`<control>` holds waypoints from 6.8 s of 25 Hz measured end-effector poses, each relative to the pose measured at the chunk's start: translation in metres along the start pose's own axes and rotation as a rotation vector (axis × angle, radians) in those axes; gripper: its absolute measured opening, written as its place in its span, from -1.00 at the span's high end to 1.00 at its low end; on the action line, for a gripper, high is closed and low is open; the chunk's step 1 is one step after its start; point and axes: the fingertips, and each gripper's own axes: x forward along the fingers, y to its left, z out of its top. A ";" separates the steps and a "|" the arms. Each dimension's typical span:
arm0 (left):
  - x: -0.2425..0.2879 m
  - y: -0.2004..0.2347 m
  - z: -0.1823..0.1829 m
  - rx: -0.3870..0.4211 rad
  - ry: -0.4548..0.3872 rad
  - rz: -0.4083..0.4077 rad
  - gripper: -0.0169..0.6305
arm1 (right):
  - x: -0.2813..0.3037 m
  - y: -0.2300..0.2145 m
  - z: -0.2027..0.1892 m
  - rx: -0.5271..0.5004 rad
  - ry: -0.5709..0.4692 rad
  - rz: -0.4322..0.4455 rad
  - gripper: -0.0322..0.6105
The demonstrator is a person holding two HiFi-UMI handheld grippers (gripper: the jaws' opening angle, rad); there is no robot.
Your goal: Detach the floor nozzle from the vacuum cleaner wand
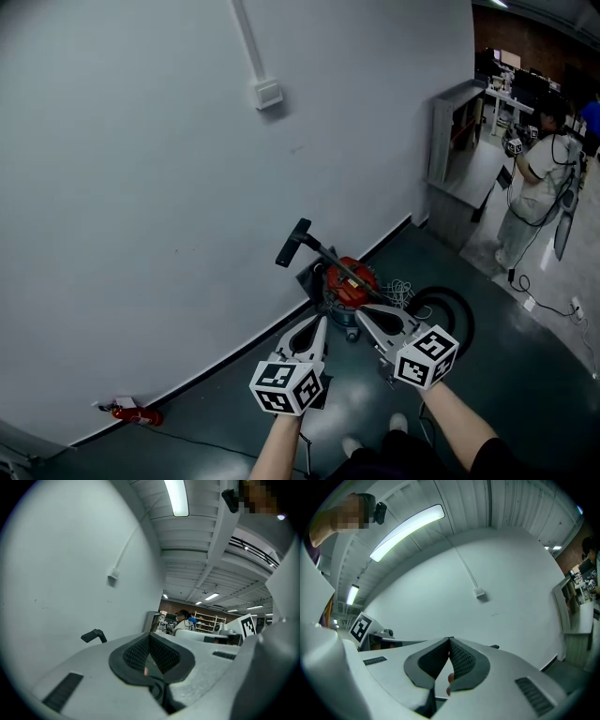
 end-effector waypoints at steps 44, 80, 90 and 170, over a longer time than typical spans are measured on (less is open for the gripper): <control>0.146 0.118 -0.011 -0.028 0.102 0.083 0.93 | 0.130 -0.141 -0.044 0.142 0.081 0.046 0.85; 0.254 0.230 -0.019 -0.149 0.172 0.019 0.93 | 0.244 -0.250 -0.071 0.108 0.205 -0.065 0.84; 0.286 0.239 -0.042 -0.196 0.188 0.107 0.93 | 0.252 -0.298 -0.092 0.111 0.261 -0.026 0.84; 0.352 0.321 -0.126 -0.342 0.162 0.443 0.41 | 0.320 -0.330 -0.267 -0.411 0.593 0.320 0.45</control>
